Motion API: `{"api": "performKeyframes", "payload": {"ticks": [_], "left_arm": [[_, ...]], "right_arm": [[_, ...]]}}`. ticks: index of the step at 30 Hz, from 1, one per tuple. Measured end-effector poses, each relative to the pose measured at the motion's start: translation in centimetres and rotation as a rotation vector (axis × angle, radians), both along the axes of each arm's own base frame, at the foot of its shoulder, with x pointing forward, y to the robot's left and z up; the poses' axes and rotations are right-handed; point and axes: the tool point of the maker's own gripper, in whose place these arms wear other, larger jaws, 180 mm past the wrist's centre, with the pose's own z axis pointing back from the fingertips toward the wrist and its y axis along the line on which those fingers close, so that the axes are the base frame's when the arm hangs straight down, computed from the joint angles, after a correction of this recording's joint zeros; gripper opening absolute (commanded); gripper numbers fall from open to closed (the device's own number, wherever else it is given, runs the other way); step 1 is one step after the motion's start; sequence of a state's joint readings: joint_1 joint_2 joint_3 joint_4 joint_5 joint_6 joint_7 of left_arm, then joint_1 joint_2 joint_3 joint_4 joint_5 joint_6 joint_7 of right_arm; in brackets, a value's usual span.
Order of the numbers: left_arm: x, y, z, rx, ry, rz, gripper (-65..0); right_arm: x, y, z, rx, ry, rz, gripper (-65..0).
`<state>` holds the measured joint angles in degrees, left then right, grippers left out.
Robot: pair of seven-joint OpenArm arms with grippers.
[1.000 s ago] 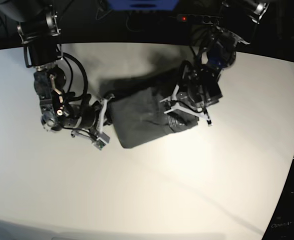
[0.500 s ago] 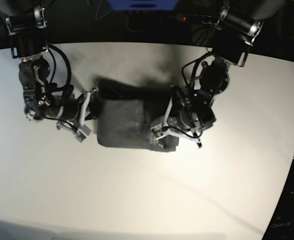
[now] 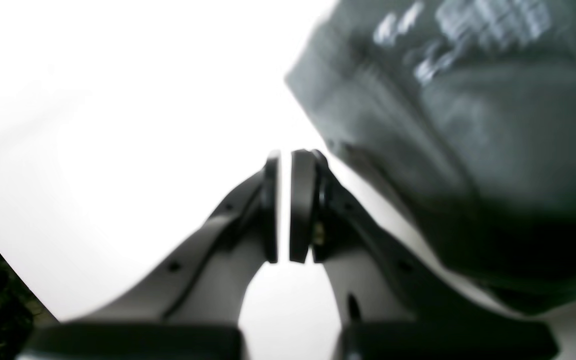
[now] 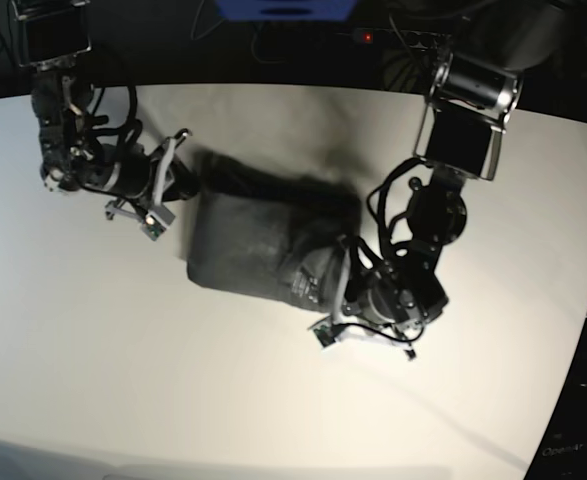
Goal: Fold the T-shirt properly
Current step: 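Square the bundle sides with both grippers pushing inward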
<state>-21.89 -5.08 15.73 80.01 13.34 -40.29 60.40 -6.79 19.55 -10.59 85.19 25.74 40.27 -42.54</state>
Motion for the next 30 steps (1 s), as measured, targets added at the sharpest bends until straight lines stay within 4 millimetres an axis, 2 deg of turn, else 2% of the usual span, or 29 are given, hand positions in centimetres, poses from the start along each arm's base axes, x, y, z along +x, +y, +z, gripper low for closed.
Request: {"api": "performKeyframes", "payload": {"ticks": [3,7,10,13,16,19,24,27,30], "left_arm": [[-0.6,1.6,1.1,0.084,-0.004,0.034,-61.9],[-2.8,2.1,3.6,0.135,-0.066,0.026,-61.9],[-5.7,5.0,3.5,0.245,-0.036,0.071,-61.9],[-6.8,5.8,4.0,0.253,-0.062,0.062,-61.9],[-9.5,6.3,1.4,0.299,0.013,0.018,-61.9],[-12.3,5.0,-0.8,0.304,0.084,-0.044,-61.9],[-13.7,2.7,-2.0,0.268,0.113,-0.106,-61.9],[-14.4,1.7,-4.2,0.241,0.182,-0.11,-61.9],[-15.2,1.7,-5.7,0.257,0.231,-0.111,-61.9]], "right_arm": [[0.0,-0.2,0.0,-0.007,0.002,0.004,-64.6],[0.3,-0.4,0.2,-0.021,-0.002,0.02,-64.6],[1.2,-1.5,0.4,-0.067,-0.011,0.024,-64.6],[1.6,-2.2,0.5,-0.096,-0.014,0.023,-64.6],[1.8,-2.1,0.5,-0.094,-0.018,0.021,-64.6],[2.0,-2.2,0.6,-0.1,-0.018,0.022,-64.6],[2.0,-2.2,0.6,-0.102,-0.02,0.023,-64.6],[2.0,-2.2,0.6,-0.104,-0.019,0.02,-64.6],[2.0,-2.2,0.6,-0.104,-0.019,0.02,-64.6]]}}
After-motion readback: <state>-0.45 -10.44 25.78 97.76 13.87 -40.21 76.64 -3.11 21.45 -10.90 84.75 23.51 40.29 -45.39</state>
